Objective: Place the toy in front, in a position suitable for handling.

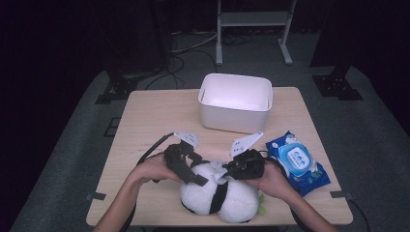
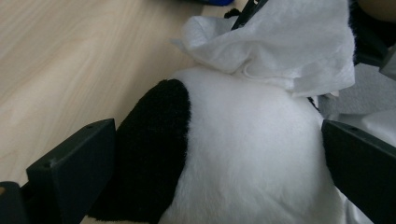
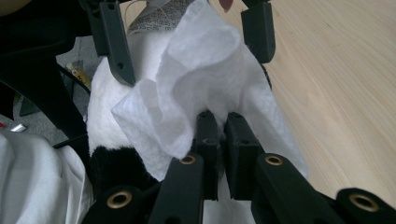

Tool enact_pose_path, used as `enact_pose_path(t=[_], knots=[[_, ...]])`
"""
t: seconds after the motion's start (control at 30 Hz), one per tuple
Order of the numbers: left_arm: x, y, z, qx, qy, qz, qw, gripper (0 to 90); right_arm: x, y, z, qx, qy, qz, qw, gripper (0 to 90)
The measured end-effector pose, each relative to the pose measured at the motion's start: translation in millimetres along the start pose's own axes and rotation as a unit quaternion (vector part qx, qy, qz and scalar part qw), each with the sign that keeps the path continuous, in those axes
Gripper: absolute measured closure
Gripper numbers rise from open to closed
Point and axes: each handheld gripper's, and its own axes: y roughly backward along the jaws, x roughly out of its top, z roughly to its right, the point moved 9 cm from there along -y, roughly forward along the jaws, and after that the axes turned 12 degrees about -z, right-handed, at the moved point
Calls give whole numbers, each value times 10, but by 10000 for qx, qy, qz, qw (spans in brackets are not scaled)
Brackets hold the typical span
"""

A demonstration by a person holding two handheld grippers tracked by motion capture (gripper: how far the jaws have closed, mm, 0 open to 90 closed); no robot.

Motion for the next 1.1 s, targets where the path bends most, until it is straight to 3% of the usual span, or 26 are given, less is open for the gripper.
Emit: enact_pose_path(t=[0.1, 0.17, 0.27, 0.47, 0.63, 0.87, 1.1], knots=[[-3, 17, -11, -1, -34, -66, 10000, 79, -3, -5, 6, 3, 6, -8, 10000, 841], [11, 55, -15, 39, -87, 65, 9999, 216, -15, 3, 37, -37, -49, -14, 10000, 840], [22, 84, -27, 131, -152, 177, 9996, 326, -27, 16, 90, 9, -190, 36, 9998, 839], [28, 141, -47, 202, -223, 353, 9989, 467, -80, 37, 198, 6, -359, 31, 9994, 827], [24, 181, -34, 106, -154, 388, 9991, 466, -133, 34, 226, -3, -392, -23, 9992, 828], [2, 290, -4, 329, -186, 478, 9981, 370, 3, 58, 141, -122, -203, -43, 9997, 828], [-132, 366, -29, 489, -131, 563, 9971, 310, 175, 41, 78, -169, -4, -60, 9998, 828]])
